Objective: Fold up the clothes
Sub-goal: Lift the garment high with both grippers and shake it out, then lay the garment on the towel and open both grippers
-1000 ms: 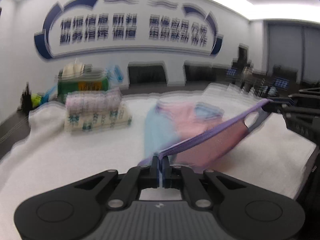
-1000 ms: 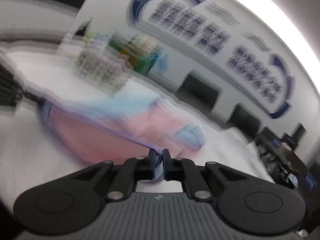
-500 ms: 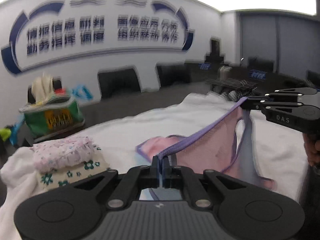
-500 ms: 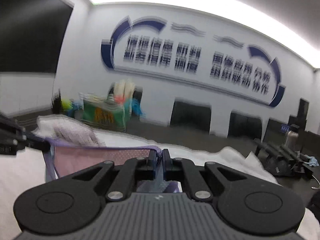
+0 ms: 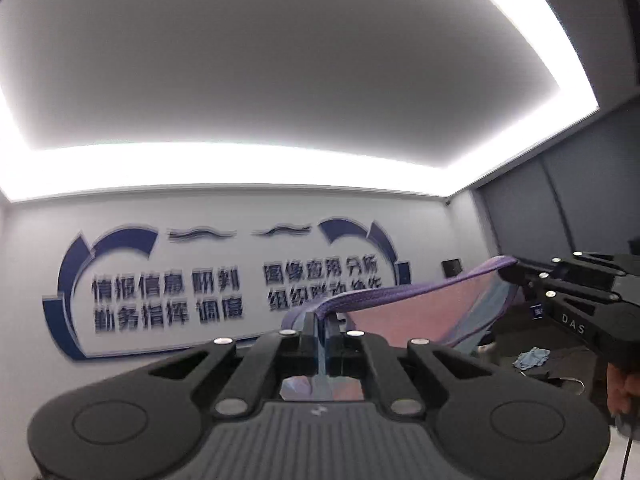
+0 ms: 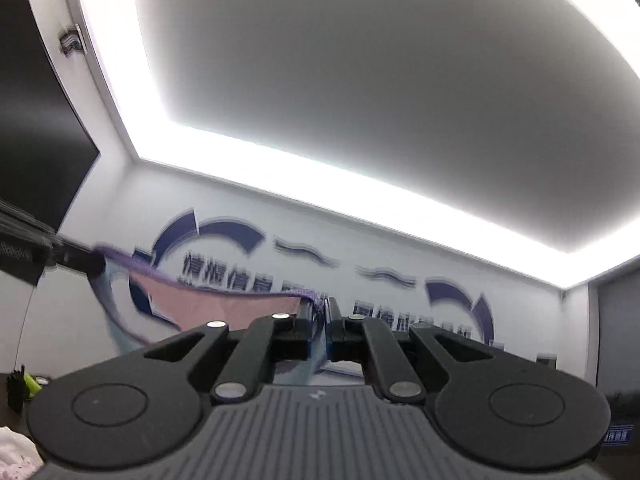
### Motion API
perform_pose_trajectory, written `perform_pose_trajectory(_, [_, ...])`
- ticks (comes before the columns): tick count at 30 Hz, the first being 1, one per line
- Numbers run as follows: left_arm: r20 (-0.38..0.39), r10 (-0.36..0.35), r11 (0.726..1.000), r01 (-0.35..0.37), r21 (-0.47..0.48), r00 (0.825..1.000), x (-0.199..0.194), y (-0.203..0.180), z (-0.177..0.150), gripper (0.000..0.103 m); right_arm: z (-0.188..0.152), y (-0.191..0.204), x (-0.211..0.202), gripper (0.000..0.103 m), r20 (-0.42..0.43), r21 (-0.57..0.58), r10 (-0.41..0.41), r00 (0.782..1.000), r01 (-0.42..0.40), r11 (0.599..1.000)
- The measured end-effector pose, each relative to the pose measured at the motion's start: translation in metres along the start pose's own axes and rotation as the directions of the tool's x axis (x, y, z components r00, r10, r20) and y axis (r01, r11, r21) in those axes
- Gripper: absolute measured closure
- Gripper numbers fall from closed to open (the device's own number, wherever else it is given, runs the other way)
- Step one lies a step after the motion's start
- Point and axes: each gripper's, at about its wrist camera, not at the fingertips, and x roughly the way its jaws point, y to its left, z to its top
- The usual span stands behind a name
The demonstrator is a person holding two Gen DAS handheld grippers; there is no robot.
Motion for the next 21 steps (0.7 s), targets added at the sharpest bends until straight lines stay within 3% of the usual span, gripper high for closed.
perform_pose_trajectory(3, [-0.141,-0.067,0.997,0.063,-0.037,0.988,-0.033,-0.005,-0.062,0.101,-0.036,0.010,-0.045,0.098,-0.114,-0.030,0.047,0.992,-0.051,0.998])
perform_pose_trajectory(5, [-0.302,-0.092,0.993,0.067,-0.092,0.949,-0.044,-0.007,-0.129,0.102,-0.074,0.024,-0.071,0.098,-0.244,-0.049,0.082,0.966,-0.097,0.994])
perform_pose_trajectory(6, [-0.388,-0.098,0.991,0.054,-0.123,0.916,-0.049,-0.007,-0.168,0.102,-0.098,0.032,-0.083,0.098,-0.325,-0.050,0.094,0.941,-0.117,0.992])
perform_pose_trajectory(7, [-0.475,-0.118,0.984,0.040,-0.171,0.872,-0.052,-0.006,-0.208,0.102,-0.127,0.041,-0.093,0.098,-0.431,-0.035,0.114,0.895,-0.143,0.989])
perform_pose_trajectory(8, [-0.558,-0.149,0.973,0.022,-0.228,0.816,-0.056,-0.005,-0.248,0.102,-0.158,0.051,-0.101,0.098,-0.535,-0.015,0.133,0.834,-0.167,0.986])
perform_pose_trajectory(9, [-0.632,-0.180,0.959,-0.010,-0.284,0.754,-0.061,-0.003,-0.287,0.101,-0.185,0.059,-0.112,0.098,-0.629,0.022,0.154,0.762,-0.181,0.983])
perform_pose_trajectory(10, [-0.681,-0.197,0.945,-0.048,-0.323,0.705,-0.070,0.000,-0.315,0.101,-0.212,0.066,-0.122,0.098,-0.712,0.062,0.175,0.680,-0.188,0.980])
perform_pose_trajectory(11, [-0.717,-0.209,0.932,-0.087,-0.352,0.665,-0.080,0.003,-0.339,0.097,-0.237,0.071,-0.132,0.098,-0.779,0.106,0.203,0.593,-0.195,0.975])
perform_pose_trajectory(12, [-0.729,-0.225,0.919,-0.107,-0.379,0.647,-0.092,0.009,-0.353,0.095,-0.250,0.074,-0.141,0.098,-0.822,0.144,0.234,0.520,-0.208,0.968])
perform_pose_trajectory(13, [-0.708,-0.245,0.902,-0.111,-0.417,0.663,-0.104,0.016,-0.353,0.091,-0.263,0.077,-0.150,0.096,-0.855,0.183,0.264,0.446,-0.218,0.959])
perform_pose_trajectory(14, [-0.673,-0.266,0.880,-0.110,-0.461,0.690,-0.116,0.022,-0.348,0.073,-0.264,0.075,-0.157,0.095,-0.857,0.219,0.295,0.422,-0.221,0.950])
perform_pose_trajectory(15, [-0.636,-0.285,0.857,-0.107,-0.505,0.717,-0.128,0.029,-0.343,0.050,-0.264,0.073,-0.163,0.084,-0.853,0.254,0.327,0.406,-0.223,0.941])
perform_pose_trajectory(16, [-0.595,-0.295,0.841,-0.093,-0.533,0.748,-0.134,0.031,-0.335,0.041,-0.260,0.068,-0.168,0.060,-0.843,0.275,0.342,0.414,-0.215,0.937])
perform_pose_trajectory(17, [-0.560,-0.294,0.837,-0.074,-0.541,0.774,-0.135,0.030,-0.325,0.036,-0.255,0.063,-0.166,0.052,-0.828,0.279,0.345,0.442,-0.208,0.937])
perform_pose_trajectory(19, [-0.565,-0.283,0.855,-0.063,-0.515,0.775,-0.119,0.024,-0.320,0.036,-0.245,0.052,-0.158,0.046,-0.794,0.285,0.345,0.501,-0.195,0.938])
perform_pose_trajectory(21, [-0.592,-0.268,0.875,-0.066,-0.480,0.760,-0.099,0.018,-0.321,0.038,-0.252,0.052,-0.151,0.046,-0.779,0.308,0.359,0.514,-0.185,0.933])
